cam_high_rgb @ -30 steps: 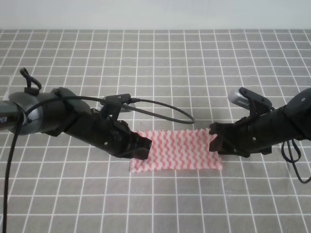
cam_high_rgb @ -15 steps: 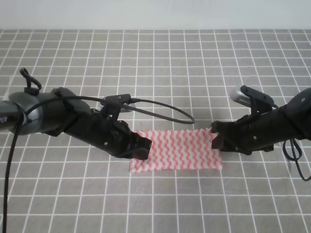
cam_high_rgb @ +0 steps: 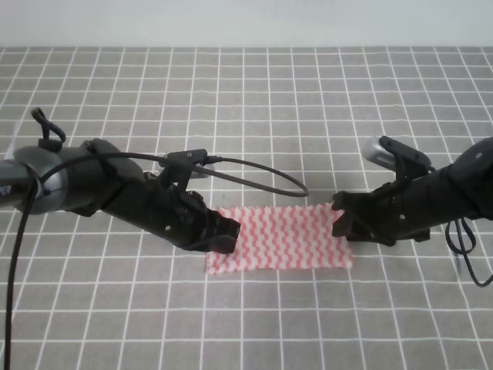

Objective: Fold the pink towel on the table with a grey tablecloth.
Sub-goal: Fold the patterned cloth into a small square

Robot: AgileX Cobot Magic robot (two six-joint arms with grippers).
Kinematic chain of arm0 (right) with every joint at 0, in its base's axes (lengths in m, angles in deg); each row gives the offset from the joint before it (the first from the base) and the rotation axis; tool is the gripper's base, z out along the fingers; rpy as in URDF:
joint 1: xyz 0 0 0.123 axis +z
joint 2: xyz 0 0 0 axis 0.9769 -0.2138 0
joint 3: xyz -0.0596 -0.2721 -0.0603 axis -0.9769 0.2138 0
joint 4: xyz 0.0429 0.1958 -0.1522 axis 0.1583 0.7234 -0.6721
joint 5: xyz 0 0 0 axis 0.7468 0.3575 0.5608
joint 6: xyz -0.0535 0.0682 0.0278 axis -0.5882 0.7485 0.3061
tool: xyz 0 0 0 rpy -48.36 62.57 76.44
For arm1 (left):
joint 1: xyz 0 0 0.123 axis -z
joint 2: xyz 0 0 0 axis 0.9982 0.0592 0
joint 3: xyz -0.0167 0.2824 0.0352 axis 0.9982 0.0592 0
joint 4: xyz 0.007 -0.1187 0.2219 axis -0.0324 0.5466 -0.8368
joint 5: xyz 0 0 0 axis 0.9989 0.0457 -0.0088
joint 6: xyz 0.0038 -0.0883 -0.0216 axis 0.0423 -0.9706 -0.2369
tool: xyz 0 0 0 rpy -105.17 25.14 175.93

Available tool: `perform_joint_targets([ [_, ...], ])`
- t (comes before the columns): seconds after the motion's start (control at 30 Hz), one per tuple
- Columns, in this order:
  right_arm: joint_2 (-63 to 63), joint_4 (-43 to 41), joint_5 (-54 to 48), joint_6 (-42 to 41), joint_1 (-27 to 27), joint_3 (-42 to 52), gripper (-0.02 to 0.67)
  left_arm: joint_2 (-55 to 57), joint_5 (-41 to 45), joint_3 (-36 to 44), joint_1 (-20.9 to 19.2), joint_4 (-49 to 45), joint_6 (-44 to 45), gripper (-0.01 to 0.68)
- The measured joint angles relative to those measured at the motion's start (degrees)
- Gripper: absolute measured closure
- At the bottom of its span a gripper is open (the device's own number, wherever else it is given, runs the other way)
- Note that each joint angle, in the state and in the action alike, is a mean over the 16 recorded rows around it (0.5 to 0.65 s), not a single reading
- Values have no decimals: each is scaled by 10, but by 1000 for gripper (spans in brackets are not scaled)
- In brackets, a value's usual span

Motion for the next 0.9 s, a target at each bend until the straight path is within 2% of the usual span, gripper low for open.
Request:
perform_joint_targets([
  [0.43,1,-70,-25,46,0,-17,603,-1,1,0,0,-6,0,676],
  [0.63,1,-95,-30,64,0,-17,628,-1,1,0,0,-9,0,676],
  [0.9,3,-85,-46,63,0,-32,651,0,0,0,0,-9,0,676],
])
